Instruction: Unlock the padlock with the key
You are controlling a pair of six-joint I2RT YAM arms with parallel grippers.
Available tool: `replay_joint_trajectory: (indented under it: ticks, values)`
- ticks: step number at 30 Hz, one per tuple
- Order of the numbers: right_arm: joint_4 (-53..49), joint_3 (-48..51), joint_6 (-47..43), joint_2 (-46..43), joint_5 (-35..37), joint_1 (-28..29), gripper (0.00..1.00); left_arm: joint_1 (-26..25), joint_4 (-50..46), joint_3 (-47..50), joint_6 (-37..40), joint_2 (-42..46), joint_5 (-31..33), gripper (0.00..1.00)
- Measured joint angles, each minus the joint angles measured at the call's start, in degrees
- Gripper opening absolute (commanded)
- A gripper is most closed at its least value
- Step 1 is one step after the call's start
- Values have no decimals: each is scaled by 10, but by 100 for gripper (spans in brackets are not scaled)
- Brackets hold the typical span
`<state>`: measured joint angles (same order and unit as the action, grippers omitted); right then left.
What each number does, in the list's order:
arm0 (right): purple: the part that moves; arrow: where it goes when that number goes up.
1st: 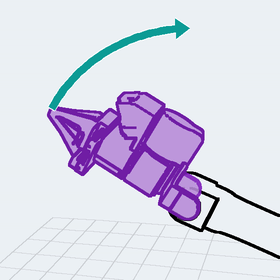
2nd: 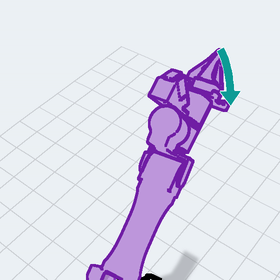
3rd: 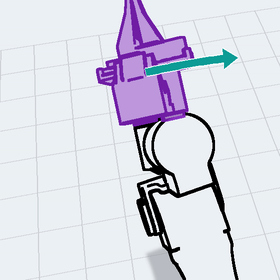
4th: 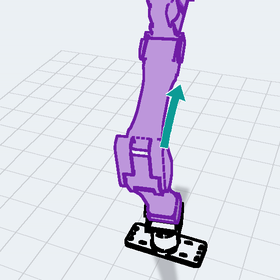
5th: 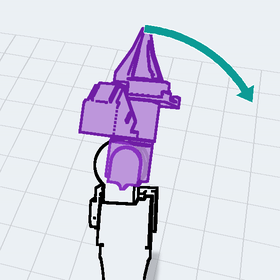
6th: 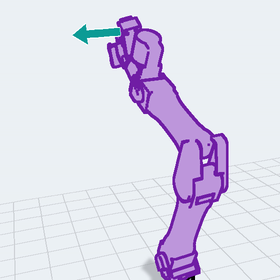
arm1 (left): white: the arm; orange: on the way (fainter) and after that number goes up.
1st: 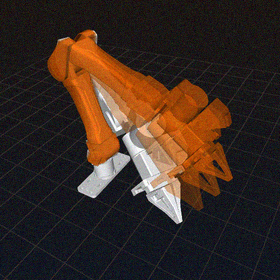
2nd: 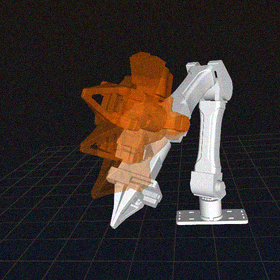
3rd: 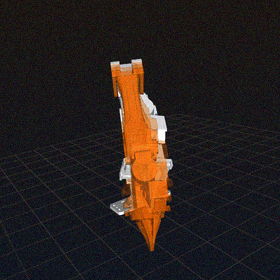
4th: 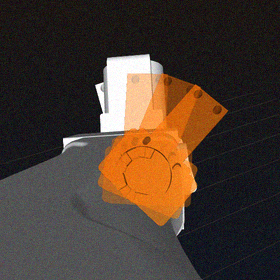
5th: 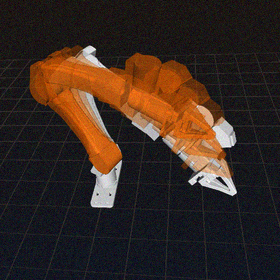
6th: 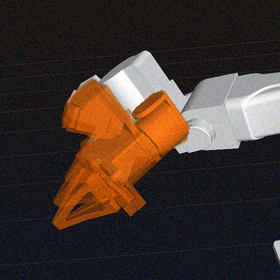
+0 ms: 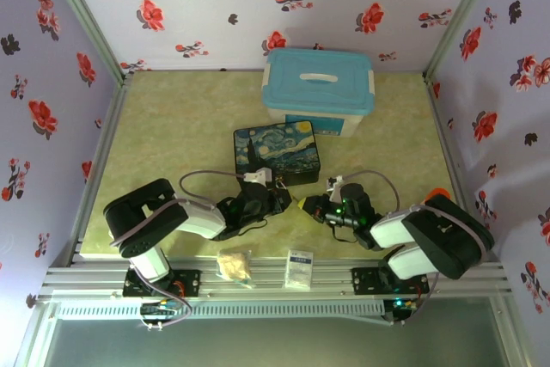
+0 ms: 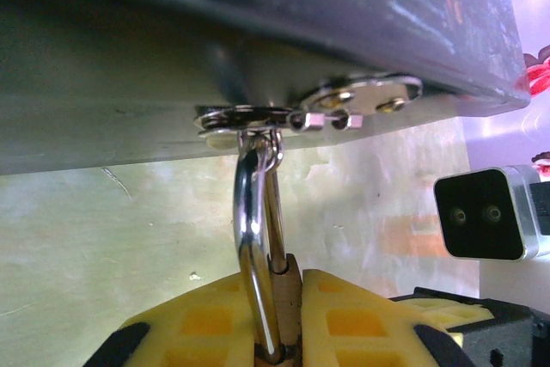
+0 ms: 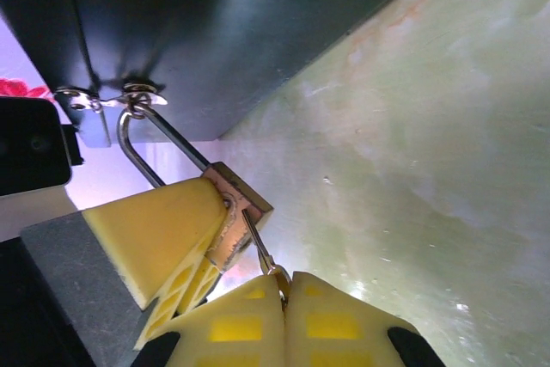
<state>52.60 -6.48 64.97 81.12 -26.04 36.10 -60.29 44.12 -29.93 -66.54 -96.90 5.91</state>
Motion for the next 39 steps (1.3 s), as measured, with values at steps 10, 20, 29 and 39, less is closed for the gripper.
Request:
replay_joint_trajectory:
  ticks: [10,20,29,39]
  values:
    - [55,2,18,43,-15,-1,0,3,-19,0,-2,9,0,4]
    - [135,30,37,101,-30,-1,0,9,-43,-10,3,29,-1,3]
    - [225,30,57,157,-38,1,0,9,-38,-18,0,29,-5,2]
    - [240,51,57,120,-38,1,0,11,-30,-18,-6,27,-7,1]
